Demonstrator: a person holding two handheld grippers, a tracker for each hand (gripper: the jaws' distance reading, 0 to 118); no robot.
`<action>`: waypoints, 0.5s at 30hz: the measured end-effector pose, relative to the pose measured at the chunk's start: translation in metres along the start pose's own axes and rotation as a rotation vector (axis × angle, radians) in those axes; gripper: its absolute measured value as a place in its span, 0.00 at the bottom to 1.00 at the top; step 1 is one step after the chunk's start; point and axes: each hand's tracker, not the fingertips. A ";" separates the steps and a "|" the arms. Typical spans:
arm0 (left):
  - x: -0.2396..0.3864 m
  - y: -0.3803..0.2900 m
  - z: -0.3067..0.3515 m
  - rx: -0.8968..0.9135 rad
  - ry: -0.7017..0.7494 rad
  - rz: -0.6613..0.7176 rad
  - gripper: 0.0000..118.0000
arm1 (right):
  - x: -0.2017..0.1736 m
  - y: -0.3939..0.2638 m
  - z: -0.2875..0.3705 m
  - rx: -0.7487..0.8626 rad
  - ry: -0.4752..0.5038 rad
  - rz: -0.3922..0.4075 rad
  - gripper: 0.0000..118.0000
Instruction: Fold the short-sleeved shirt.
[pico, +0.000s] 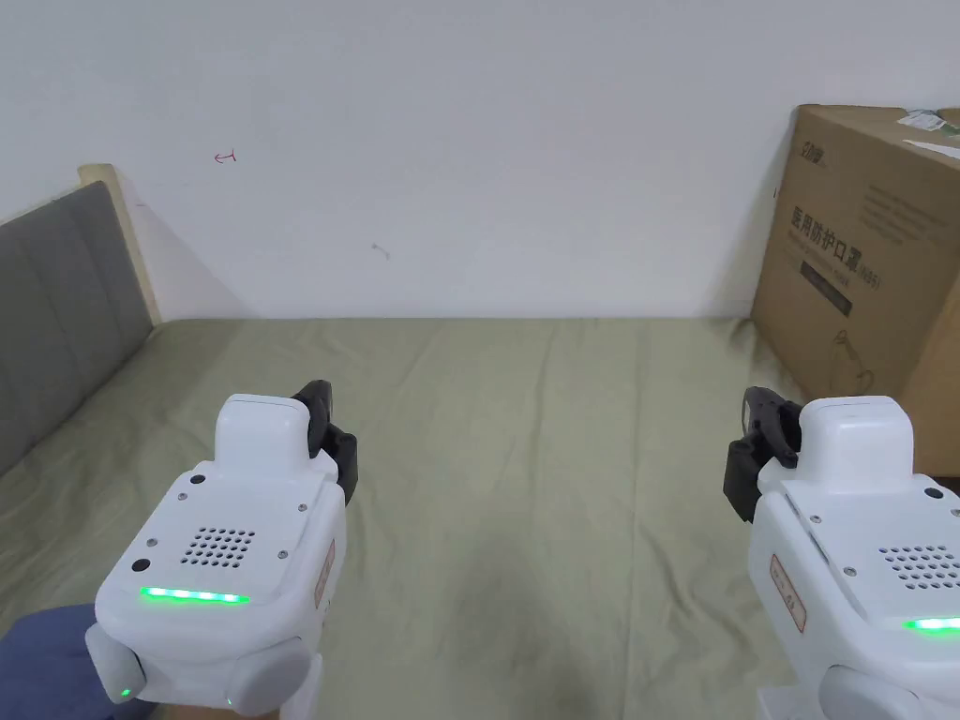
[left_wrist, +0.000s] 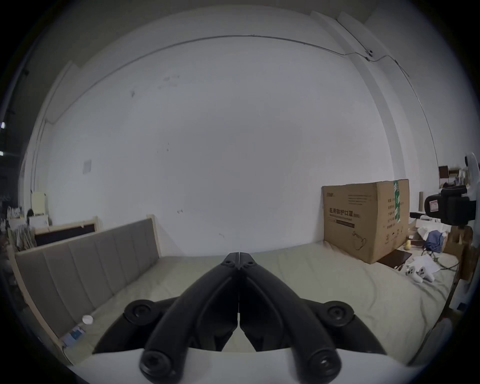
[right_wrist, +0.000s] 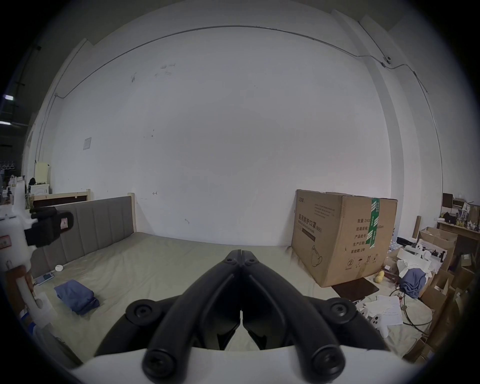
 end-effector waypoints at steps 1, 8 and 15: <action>0.000 -0.002 0.000 0.000 -0.005 0.004 0.00 | 0.001 -0.001 -0.001 0.001 -0.002 0.002 0.00; 0.002 -0.003 0.000 -0.005 -0.010 0.009 0.00 | 0.003 -0.004 -0.002 0.004 -0.009 0.007 0.00; 0.001 -0.002 0.001 0.001 -0.010 0.008 0.00 | 0.002 -0.004 -0.001 0.005 -0.003 0.008 0.00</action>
